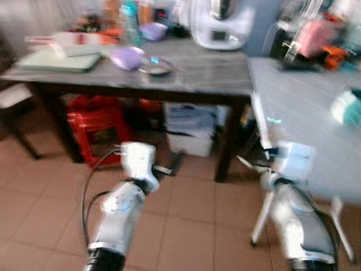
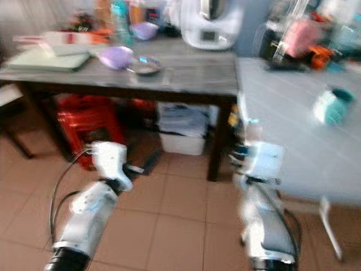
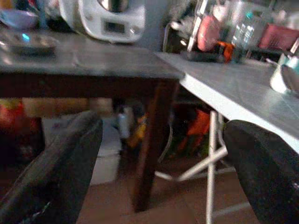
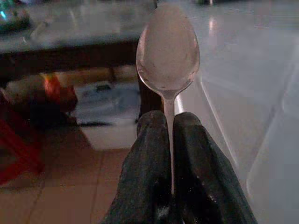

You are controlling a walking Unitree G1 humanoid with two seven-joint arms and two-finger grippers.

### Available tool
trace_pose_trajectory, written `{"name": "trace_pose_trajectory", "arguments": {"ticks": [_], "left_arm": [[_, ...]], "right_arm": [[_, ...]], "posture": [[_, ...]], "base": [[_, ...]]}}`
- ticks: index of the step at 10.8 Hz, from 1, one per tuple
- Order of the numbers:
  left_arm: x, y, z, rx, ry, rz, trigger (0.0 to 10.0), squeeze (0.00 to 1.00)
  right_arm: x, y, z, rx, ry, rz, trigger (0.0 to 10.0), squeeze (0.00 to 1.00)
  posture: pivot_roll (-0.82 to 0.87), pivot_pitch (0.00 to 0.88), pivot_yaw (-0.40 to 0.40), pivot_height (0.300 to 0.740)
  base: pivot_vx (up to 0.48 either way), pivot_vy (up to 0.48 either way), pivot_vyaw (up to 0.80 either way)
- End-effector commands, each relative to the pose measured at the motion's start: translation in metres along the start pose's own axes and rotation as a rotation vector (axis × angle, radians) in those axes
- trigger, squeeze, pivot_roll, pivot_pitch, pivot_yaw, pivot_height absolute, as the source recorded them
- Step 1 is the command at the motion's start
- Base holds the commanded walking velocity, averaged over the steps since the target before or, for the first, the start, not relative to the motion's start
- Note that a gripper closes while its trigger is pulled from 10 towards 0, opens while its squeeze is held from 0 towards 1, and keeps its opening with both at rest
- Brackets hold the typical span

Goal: Setting the table

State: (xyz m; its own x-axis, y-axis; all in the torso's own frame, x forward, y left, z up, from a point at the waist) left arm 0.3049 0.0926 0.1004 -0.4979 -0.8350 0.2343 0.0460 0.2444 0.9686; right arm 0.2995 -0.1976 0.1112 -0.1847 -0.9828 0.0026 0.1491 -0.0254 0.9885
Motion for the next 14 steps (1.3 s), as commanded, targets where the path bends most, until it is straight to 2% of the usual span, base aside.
{"name": "trace_pose_trajectory", "arguments": {"ticks": [1,3,11,14], "left_arm": [[-0.0126,0.0044,0.0048,0.001,0.038,-0.026,10.0,0.0],[-0.0118,0.0036,0.0047,-0.001,0.038,-0.024,10.0,0.0],[-0.0082,0.0028,0.002,-0.005,0.023,-0.02,10.0,0.0],[-0.0073,0.0028,0.0016,-0.006,0.017,-0.021,10.0,0.0]], "right_arm": [[-0.0139,0.0063,-0.0006,0.023,0.036,-0.016,10.0,0.0],[-0.0132,0.006,0.0,0.024,0.038,-0.016,10.0,0.0],[-0.0115,0.0044,0.0007,0.017,0.027,-0.017,10.0,0.0],[-0.0124,0.004,0.0011,0.016,0.029,-0.015,10.0,0.0]], "posture": [[0.04,0.0,0.0,0.74],[0.03,0.0,0.002,0.74],[0.03,0.0,0.006,0.74],[0.02,0.0,0.01,0.74]], "base": [[0.334,0.0,0.43],[0.334,0.0,0.42],[0.323,0.0,0.0],[0.322,0.0,0.54]]}}
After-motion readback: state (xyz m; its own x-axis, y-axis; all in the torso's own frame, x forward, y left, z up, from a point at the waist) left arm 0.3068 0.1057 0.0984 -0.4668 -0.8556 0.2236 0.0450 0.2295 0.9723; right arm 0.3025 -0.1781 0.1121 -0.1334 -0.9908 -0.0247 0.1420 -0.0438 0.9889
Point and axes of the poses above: a point about 5 cm out from each wrist's last joint towards the gripper, its own z axis pointing back from the gripper into the wrist, its own y axis along the axis of the wrist's last joint, x = y × z, the point moved 1 cm from there along -z, pointing out of the wrist towards the gripper, and after that the axes turned 5 degrees about z, right-handed, at the moved point
